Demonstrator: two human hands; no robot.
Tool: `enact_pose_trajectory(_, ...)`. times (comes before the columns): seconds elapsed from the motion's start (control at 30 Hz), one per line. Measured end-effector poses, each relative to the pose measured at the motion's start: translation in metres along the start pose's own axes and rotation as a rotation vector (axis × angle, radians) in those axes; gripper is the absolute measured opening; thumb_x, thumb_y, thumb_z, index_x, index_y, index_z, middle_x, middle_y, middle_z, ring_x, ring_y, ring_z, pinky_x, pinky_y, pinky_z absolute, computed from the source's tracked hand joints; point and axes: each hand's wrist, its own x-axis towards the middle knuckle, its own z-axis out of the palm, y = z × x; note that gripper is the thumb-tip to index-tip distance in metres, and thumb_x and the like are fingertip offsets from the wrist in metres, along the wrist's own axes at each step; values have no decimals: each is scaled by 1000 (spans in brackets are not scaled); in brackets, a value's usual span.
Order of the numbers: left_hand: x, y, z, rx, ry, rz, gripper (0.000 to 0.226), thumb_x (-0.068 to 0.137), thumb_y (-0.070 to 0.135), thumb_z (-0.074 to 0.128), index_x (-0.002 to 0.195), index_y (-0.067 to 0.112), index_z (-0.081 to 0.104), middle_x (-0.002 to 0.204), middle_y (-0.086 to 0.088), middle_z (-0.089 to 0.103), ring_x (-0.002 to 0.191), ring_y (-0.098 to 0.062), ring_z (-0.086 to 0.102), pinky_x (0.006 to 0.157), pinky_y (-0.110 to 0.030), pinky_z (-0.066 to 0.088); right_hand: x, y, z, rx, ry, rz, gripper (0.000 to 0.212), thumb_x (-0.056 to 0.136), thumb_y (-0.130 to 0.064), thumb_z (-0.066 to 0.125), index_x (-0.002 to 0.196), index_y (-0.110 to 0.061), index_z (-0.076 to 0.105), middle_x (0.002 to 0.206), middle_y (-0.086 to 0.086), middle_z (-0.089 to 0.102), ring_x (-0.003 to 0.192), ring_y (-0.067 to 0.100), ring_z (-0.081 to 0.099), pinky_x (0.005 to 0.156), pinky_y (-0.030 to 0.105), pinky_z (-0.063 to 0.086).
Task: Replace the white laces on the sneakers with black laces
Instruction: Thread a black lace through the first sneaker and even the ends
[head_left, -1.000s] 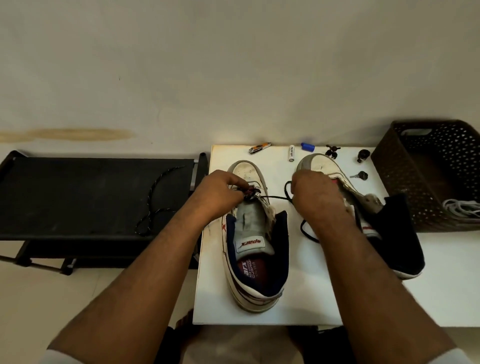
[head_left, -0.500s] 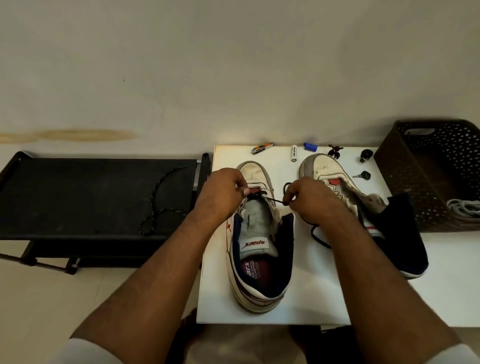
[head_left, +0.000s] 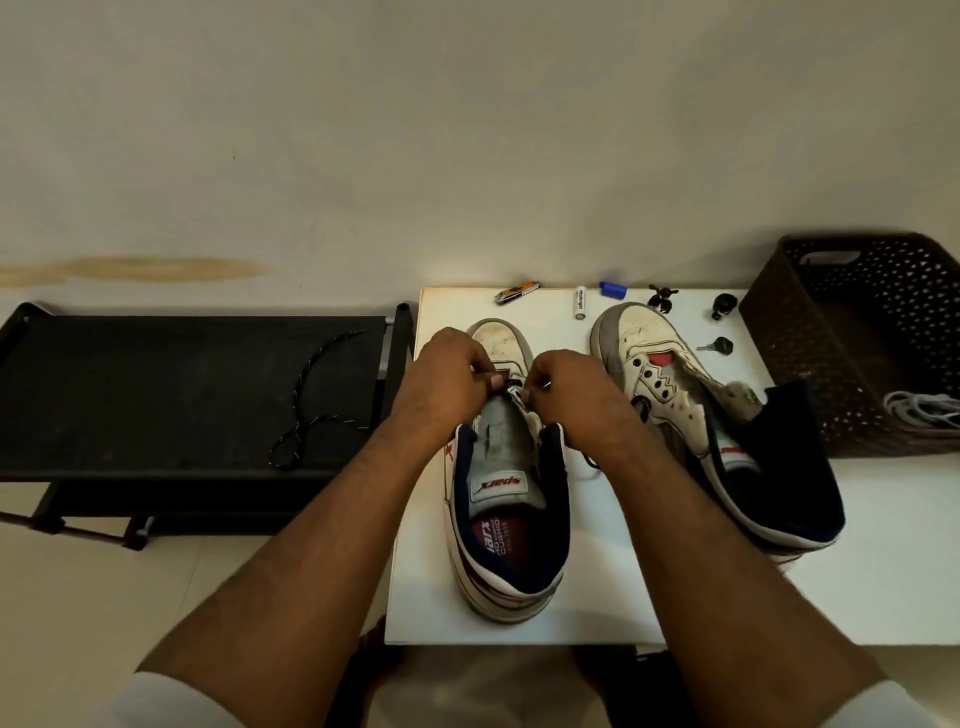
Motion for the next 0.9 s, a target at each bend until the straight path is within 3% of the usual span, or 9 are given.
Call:
enact_pose_trajectory(0.1, -2, 0, -2, -44, 8, -17, 11, 86, 18, 71, 82, 9, 74, 105, -8, 66, 98, -20, 61, 78, -29, 45, -2, 1, 0, 20, -19, 6, 22, 94, -14, 57, 111, -3, 66, 114, 15, 65, 106, 27, 60, 88, 30, 45)
enact_pose_trajectory(0.23, -5, 0, -3, -166, 50, -55, 21, 85, 12, 71, 67, 17, 61, 111, -9, 66, 107, -22, 61, 91, -38, 50, -4, 12, 3, 204, 49, 36, 11, 90, -10, 62, 98, -4, 67, 105, 14, 66, 92, 27, 62, 65, 26, 45)
enact_pose_trajectory(0.3, -4, -1, -2, -176, 51, -54, 21, 85, 17, 71, 67, 22, 60, 108, -6, 66, 105, -21, 61, 88, -37, 51, -3, 15, 4, 221, 58, 41, 8, 89, -9, 63, 95, -7, 67, 103, 12, 67, 92, 27, 63, 72, 29, 48)
enact_pose_trajectory(0.37, -3, -1, -1, -194, 51, -40, 14, 82, 29, 74, 78, 23, 63, 106, -2, 63, 103, -17, 58, 84, -33, 49, -3, 15, 5, 216, 58, 43, 6, 88, -9, 63, 93, -8, 66, 100, 11, 67, 91, 27, 64, 76, 31, 49)
enact_pose_trajectory(0.47, -5, 4, 2, -132, -2, -42, 45, 73, 41, 79, 109, 20, 61, 116, 2, 50, 102, -11, 47, 81, -27, 41, -3, 13, 5, 265, 62, 51, 4, 89, -11, 63, 92, -10, 64, 95, 10, 64, 87, 25, 62, 67, 27, 45)
enact_pose_trajectory(0.6, -6, 6, 1, -158, 10, -43, 59, 66, 34, 85, 113, 19, 53, 119, -1, 48, 103, -15, 48, 75, -26, 43, -4, 16, 5, 373, 60, 72, 4, 90, -11, 61, 91, -9, 64, 89, 8, 65, 79, 21, 60, 56, 23, 42)
enact_pose_trajectory(0.67, -8, 6, 0, -173, 18, -56, 57, 66, 30, 85, 107, 19, 48, 113, -3, 47, 99, -17, 51, 66, -25, 45, -4, 19, 5, 464, 47, 114, 7, 91, -9, 58, 90, -11, 64, 88, 7, 66, 74, 17, 59, 59, 24, 45)
enact_pose_trajectory(0.77, -13, 2, -3, -143, 38, -111, 44, 75, 37, 79, 98, 16, 48, 104, -2, 54, 93, -18, 57, 72, -35, 52, -4, 21, 6, 527, 60, 142, 8, 91, -8, 57, 88, -11, 63, 91, 10, 67, 77, 19, 62, 65, 29, 51)
enact_pose_trajectory(0.9, -17, -19, -18, -177, -103, -202, 16, 88, 36, 67, 89, 21, 63, 97, 0, 65, 92, -16, 61, 78, -33, 50, 0, 20, 8, 288, 131, 26, 9, 91, -6, 55, 91, -8, 64, 96, 10, 67, 91, 26, 63, 80, 35, 52)
